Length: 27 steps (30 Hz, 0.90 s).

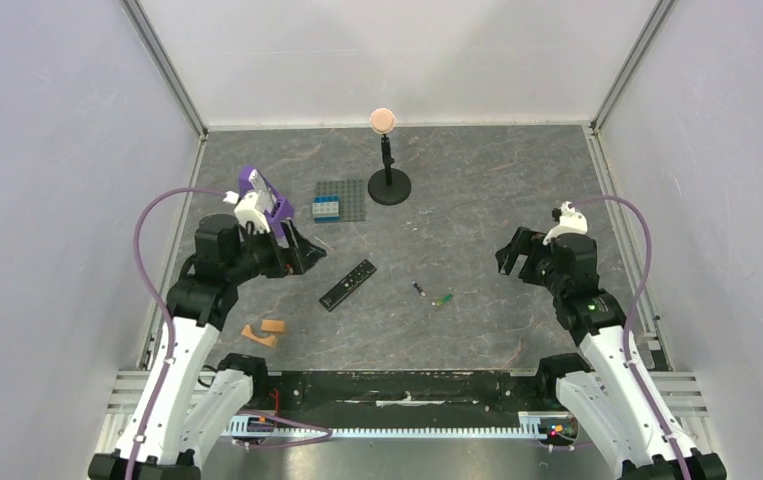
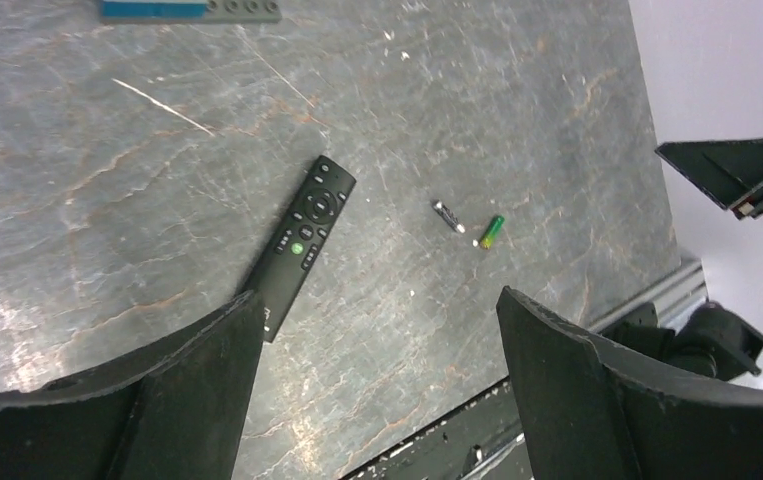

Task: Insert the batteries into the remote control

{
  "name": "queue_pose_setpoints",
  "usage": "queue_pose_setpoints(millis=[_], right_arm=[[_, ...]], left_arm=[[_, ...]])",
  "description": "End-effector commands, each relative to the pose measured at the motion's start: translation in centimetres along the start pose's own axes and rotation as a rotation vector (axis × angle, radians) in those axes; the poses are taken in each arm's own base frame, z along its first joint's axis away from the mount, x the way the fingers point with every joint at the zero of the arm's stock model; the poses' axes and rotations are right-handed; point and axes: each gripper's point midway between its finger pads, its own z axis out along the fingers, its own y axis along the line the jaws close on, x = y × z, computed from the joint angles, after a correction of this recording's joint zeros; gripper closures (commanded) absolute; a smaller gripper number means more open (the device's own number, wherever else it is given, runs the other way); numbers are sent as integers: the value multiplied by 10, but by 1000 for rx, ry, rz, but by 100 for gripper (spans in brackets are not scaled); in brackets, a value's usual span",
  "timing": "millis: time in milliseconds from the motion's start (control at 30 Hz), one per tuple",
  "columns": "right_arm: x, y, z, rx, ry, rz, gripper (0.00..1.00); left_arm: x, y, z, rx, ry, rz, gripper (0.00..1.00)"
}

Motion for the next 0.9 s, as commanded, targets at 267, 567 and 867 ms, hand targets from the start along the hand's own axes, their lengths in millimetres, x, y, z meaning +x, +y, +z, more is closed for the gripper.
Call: queue_pose_setpoints(millis=[267,567,867], right_arm=[[25,4,6,-57,52,22,11],[38,-1,12,-53,82,5,11],[53,-1,21,-69,149,-29,11]], left_arm=[[42,0,83,-136,230,407,10],[80,27,119,-171,423,522,10],[110,32,138,-107,544,592,10]])
